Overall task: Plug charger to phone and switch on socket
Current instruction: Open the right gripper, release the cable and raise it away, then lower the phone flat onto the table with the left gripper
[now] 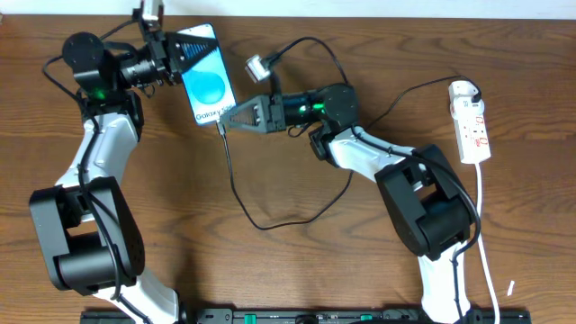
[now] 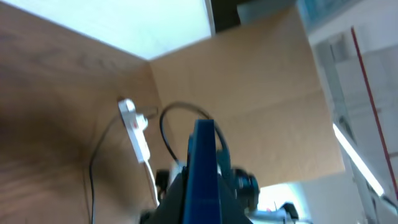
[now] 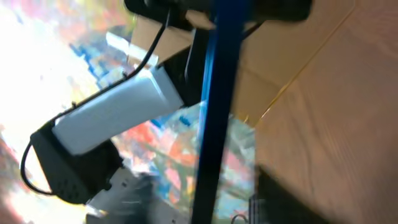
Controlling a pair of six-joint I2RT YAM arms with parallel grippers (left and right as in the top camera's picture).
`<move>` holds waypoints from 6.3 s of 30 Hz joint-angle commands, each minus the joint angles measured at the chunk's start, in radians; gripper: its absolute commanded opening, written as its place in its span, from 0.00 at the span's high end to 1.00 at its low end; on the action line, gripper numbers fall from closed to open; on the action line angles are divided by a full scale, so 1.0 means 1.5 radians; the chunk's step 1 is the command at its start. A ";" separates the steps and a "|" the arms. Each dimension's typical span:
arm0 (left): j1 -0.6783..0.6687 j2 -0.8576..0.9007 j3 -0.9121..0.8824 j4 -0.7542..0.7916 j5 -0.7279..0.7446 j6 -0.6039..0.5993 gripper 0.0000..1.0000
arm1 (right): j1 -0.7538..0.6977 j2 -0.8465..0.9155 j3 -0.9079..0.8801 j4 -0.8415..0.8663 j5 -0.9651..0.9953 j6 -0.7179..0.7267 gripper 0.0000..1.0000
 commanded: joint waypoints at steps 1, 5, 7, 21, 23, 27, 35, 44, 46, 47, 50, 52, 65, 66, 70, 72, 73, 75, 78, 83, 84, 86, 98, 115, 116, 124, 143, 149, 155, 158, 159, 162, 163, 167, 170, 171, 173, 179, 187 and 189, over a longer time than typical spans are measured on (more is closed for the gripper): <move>-0.002 -0.014 0.006 0.004 0.037 0.011 0.92 | -0.007 0.002 0.009 0.003 0.021 -0.011 0.03; -0.002 -0.014 0.006 0.004 0.027 0.011 0.93 | -0.007 0.002 0.009 0.003 -0.007 -0.013 0.01; -0.001 -0.014 0.006 0.004 0.027 0.011 0.92 | -0.010 0.002 0.009 0.003 -0.021 -0.013 0.01; 0.066 -0.014 0.006 0.004 0.028 0.002 0.93 | -0.051 0.002 0.009 -0.051 -0.138 -0.108 0.01; 0.072 -0.014 0.006 0.004 0.028 0.001 0.92 | -0.054 0.002 0.009 -0.109 -0.138 -0.140 0.01; 0.073 -0.014 0.006 0.004 0.027 0.001 0.92 | -0.056 0.002 0.009 -0.285 -0.121 -0.238 0.01; 0.073 -0.014 0.006 0.004 0.027 0.001 0.93 | -0.056 0.002 0.009 -0.648 0.008 -0.464 0.01; 0.073 -0.014 0.006 0.004 0.027 0.006 0.93 | -0.056 -0.020 0.009 -0.869 0.199 -0.639 0.01; 0.073 -0.014 0.006 0.004 0.027 0.014 0.93 | -0.056 -0.039 0.009 -0.913 0.255 -0.662 0.01; 0.073 -0.014 0.006 0.004 0.027 0.019 0.93 | -0.057 -0.048 0.009 -0.935 0.283 -0.674 0.01; 0.073 -0.014 0.005 0.004 0.027 0.035 0.92 | -0.057 -0.094 0.010 -1.021 0.405 -0.705 0.01; 0.073 -0.014 0.005 0.004 0.027 0.044 0.93 | -0.057 -0.128 0.010 -1.074 0.487 -0.718 0.01; 0.072 0.020 -0.025 -0.002 -0.003 0.081 0.93 | -0.057 -0.318 0.009 -1.233 0.729 -0.752 0.01; 0.072 0.026 -0.031 -0.002 -0.003 0.081 0.93 | -0.057 -0.327 0.009 -1.241 0.739 -0.752 0.01; 0.072 0.055 -0.052 -0.001 -0.003 0.096 0.93 | -0.057 -0.349 0.009 -1.269 0.768 -0.753 0.01; 0.072 0.071 -0.064 -0.002 -0.003 0.106 0.93 | -0.057 -0.352 0.009 -1.276 0.768 -0.757 0.01; 0.072 0.081 -0.073 -0.002 -0.006 0.109 0.92 | -0.057 -0.352 0.009 -1.280 0.768 -0.757 0.01; 0.072 0.093 -0.086 -0.001 -0.008 0.115 0.93 | -0.057 -0.351 0.009 -1.288 0.768 -0.757 0.01; 0.072 0.116 -0.101 -0.001 -0.008 0.135 0.93 | -0.057 -0.351 0.009 -1.292 0.768 -0.757 0.01; 0.072 0.151 -0.119 -0.001 -0.019 0.150 0.93 | -0.056 -0.351 0.009 -1.292 0.768 -0.768 0.01; 0.072 0.158 -0.120 -0.001 -0.021 0.154 0.93 | -0.056 -0.351 0.009 -1.293 0.768 -0.770 0.01; 0.072 0.171 -0.122 -0.002 -0.031 0.156 0.93 | -0.056 -0.351 0.009 -1.296 0.768 -0.770 0.01; 0.072 0.195 -0.122 -0.008 -0.097 0.161 0.93 | -0.056 -0.351 0.009 -1.299 0.768 -0.769 0.01; 0.072 0.195 -0.122 -0.338 -0.233 0.367 0.93 | -0.056 -0.351 0.009 -1.299 0.768 -0.770 0.01; 0.072 0.195 -0.122 -0.362 -0.246 0.381 0.93 | -0.056 -0.351 0.009 -1.299 0.768 -0.770 0.01; 0.072 0.195 -0.122 -0.453 -0.304 0.449 0.93 | -0.053 -0.351 0.009 -1.299 0.767 -0.775 0.01; 0.072 0.195 -0.122 -0.593 -0.431 0.506 0.93 | -0.053 -0.351 0.009 -1.299 0.765 -0.775 0.01; 0.072 0.195 -0.122 -0.606 -0.436 0.510 0.78 | -0.053 -0.351 0.009 -1.299 0.765 -0.775 0.01; 0.072 0.195 -0.122 -0.625 -0.450 0.515 0.69 | -0.053 -0.351 0.009 -1.299 0.765 -0.775 0.01; 0.072 0.195 -0.122 -0.630 -0.450 0.515 0.67 | -0.053 -0.351 0.009 -1.299 0.765 -0.775 0.01; 0.072 0.195 -0.122 -0.631 -0.450 0.515 0.63 | -0.053 -0.351 0.009 -1.299 0.765 -0.775 0.01; 0.072 0.195 -0.122 -0.636 -0.450 0.515 0.52 | -0.053 -0.351 0.009 -1.299 0.765 -0.775 0.01; 0.072 0.195 -0.122 -0.639 -0.450 0.515 0.48 | -0.053 -0.351 0.009 -1.299 0.765 -0.775 0.01; 0.072 0.195 -0.122 -0.660 -0.470 0.515 0.38 | -0.053 -0.351 0.009 -1.299 0.765 -0.775 0.01; 0.071 0.195 -0.122 -0.677 -0.485 0.519 0.34 | -0.053 -0.351 0.009 -1.299 0.765 -0.775 0.01; 0.071 0.195 -0.122 -0.680 -0.486 0.520 0.32 | -0.053 -0.351 0.009 -1.299 0.765 -0.775 0.01; 0.071 0.195 -0.122 -0.691 -0.497 0.520 0.30 | -0.053 -0.351 0.009 -1.299 0.765 -0.775 0.01; 0.071 0.195 -0.122 -0.746 -0.560 0.520 0.25 | -0.053 -0.351 0.009 -1.299 0.765 -0.775 0.01; 0.071 0.195 -0.122 -0.807 -0.617 0.519 0.24 | -0.053 -0.351 0.009 -1.299 0.762 -0.775 0.01; 0.071 0.195 -0.122 -0.821 -0.629 0.519 0.23 | -0.053 -0.351 0.009 -1.299 0.762 -0.775 0.01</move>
